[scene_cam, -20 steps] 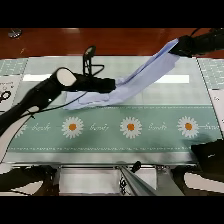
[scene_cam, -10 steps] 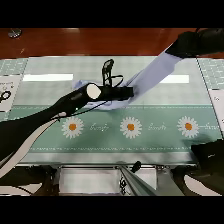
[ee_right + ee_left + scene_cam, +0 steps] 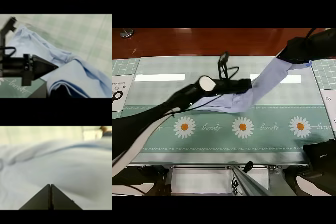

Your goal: Fold the shirts.

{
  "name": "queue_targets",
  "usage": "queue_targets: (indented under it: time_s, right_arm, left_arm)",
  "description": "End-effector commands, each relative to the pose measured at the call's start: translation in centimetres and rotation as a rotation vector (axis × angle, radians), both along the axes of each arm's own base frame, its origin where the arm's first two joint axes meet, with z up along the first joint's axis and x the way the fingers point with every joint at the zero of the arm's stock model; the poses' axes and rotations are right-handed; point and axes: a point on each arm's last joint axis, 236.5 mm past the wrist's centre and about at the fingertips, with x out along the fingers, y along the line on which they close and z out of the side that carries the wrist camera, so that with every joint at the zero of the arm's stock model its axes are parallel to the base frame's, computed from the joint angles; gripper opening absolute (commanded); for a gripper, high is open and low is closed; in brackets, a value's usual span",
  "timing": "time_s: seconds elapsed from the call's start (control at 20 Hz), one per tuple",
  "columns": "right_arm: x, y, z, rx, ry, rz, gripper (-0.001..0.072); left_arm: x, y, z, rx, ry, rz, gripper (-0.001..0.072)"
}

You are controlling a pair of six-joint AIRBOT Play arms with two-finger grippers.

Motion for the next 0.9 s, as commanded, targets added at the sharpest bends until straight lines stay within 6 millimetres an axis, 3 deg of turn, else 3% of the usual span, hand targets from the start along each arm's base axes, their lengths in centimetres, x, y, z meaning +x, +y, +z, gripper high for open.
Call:
queue_targets:
  time_s: [0.0,0.1,0.25,0.35,0.45,0.55,0.65,0.75,0.85]
  right_arm:
    - [1.6,1.7,-2.9,-0.01,0.031,0.02,0.0017]
    - [2.8,4.8,-5.1,-0.006,0.044,0.071,0.0018]
    - [3.8,10.9,-8.1,0.012,0.038,0.158,0.0018]
    - [4.1,14.8,-10.0,0.024,0.022,0.202,0.0019]
    - [4.3,18.3,-12.0,0.038,0.014,0.233,0.0019]
    - [4.1,21.8,-14.2,0.088,0.034,0.249,0.0019]
    - [3.9,25.2,-16.3,0.155,0.063,0.249,0.0018]
    - [4.0,27.8,-18.1,0.206,0.067,0.237,0.0018]
    - [3.6,29.9,-19.0,0.277,0.102,0.217,0.0019]
  left_arm:
    - [2.1,5.3,8.7,0.026,-0.247,0.051,0.0011]
    - [2.3,10.5,13.4,0.078,-0.353,0.088,0.0011]
    - [1.3,19.4,20.3,0.132,-0.474,0.206,0.0011]
    - [-0.6,24.6,24.5,0.147,-0.546,0.295,0.0011]
    - [-3.5,28.4,27.8,0.155,-0.601,0.364,0.0011]
    - [-6.8,29.9,29.9,0.16,-0.643,0.383,0.0012]
    - [-9.8,29.9,30.9,0.169,-0.672,0.363,0.0012]
    - [-12.1,29.5,31.1,0.159,-0.656,0.34,0.0012]
    - [-13.4,29.1,30.0,0.186,-0.621,0.298,0.0012]
